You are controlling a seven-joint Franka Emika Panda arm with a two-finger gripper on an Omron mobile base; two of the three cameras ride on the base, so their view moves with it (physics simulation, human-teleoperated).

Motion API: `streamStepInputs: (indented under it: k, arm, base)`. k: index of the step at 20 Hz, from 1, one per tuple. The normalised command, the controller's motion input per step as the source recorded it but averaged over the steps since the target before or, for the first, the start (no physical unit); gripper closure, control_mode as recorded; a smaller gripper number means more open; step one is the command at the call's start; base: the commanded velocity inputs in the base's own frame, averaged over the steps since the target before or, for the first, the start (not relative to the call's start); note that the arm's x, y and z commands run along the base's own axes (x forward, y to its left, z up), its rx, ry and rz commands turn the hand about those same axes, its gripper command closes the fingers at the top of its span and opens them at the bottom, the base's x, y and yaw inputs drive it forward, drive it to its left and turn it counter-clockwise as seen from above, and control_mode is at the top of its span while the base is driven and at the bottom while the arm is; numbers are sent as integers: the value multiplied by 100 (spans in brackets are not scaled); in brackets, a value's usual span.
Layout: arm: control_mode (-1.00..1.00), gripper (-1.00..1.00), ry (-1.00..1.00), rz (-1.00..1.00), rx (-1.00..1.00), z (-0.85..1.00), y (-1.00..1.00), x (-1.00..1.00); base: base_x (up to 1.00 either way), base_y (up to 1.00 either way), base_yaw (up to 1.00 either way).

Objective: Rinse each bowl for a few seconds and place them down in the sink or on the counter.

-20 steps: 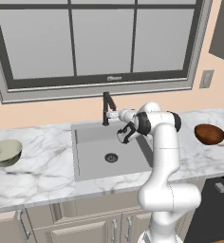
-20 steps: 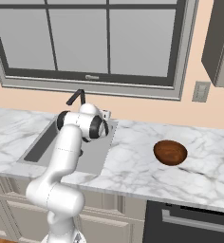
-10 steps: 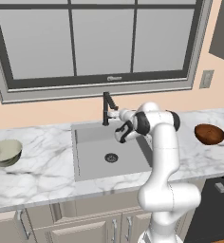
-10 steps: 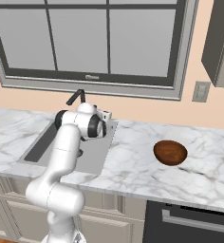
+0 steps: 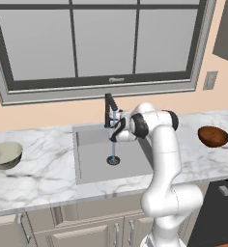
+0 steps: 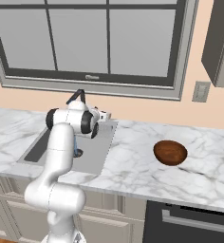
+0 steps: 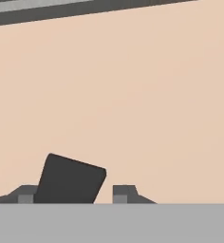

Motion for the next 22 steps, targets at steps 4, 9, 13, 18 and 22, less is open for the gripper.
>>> streamStepInputs:
  k: [4,9,13,18,22]
  arm:
    - [-100,100,2,-13,14,-13,-93,0]
    - [-100,100,-1,0,25,22,-90,-2]
    - [-100,100,0,2,29,55,-68,-4]
    - [-100,100,1,1,25,72,-51,-3]
    - [-100,100,1,0,22,77,-48,0]
  base:
    - [0,0,0]
    - [0,0,0]
    - [0,0,0]
    - [0,0,0]
    - [0,0,0]
